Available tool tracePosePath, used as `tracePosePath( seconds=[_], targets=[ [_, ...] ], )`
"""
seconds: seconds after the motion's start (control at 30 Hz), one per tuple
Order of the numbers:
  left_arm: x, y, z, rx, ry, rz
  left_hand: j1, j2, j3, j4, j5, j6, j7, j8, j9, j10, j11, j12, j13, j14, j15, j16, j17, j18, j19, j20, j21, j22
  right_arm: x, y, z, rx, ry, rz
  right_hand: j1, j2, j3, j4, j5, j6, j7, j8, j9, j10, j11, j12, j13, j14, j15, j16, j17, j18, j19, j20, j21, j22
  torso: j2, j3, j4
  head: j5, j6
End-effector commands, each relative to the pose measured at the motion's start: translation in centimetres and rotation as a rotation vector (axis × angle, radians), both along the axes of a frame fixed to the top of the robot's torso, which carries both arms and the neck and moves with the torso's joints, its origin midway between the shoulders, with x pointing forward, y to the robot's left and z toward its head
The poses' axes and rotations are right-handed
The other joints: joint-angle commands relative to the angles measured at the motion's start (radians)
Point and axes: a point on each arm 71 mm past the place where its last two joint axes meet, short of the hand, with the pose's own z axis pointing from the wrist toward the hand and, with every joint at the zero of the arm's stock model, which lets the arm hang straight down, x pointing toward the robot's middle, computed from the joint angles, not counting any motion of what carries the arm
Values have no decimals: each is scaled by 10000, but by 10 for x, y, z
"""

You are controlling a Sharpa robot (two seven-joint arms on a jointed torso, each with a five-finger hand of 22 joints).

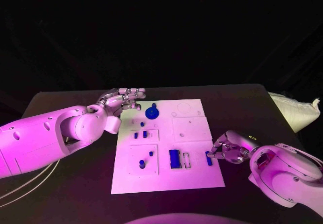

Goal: Assemble the parts on the task board

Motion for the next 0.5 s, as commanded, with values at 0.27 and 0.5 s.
tracePosePath(
  seconds=[0.27,0.5],
  targets=[
    [-1,-1,0,-130,-20,-165,-10,7,-29,-36,-8,-50,-4,29,-16,-72,-22,58,16,-58,18,43,-9,114,-12,51,-54,-15,-2,7,-12,-970,389,676,-137,-88,-44,142,10,117,-14,-61,-17,118,9,80,87,455,32,6,66,-66,-37,2,-22,124,6,-19,13,101,-74],
    [-1,-1,0,-122,-12,-155,-10,7,-29,-36,-8,-50,-4,29,-16,-72,-22,58,16,-58,18,43,-9,114,-12,51,-54,-15,-1,9,-14,-1328,279,813,-152,-126,-74,194,43,155,-24,-63,-16,109,0,11,41,460,27,13,83,-67,-33,-2,-21,128,-3,-24,11,134,-102]
  ],
)
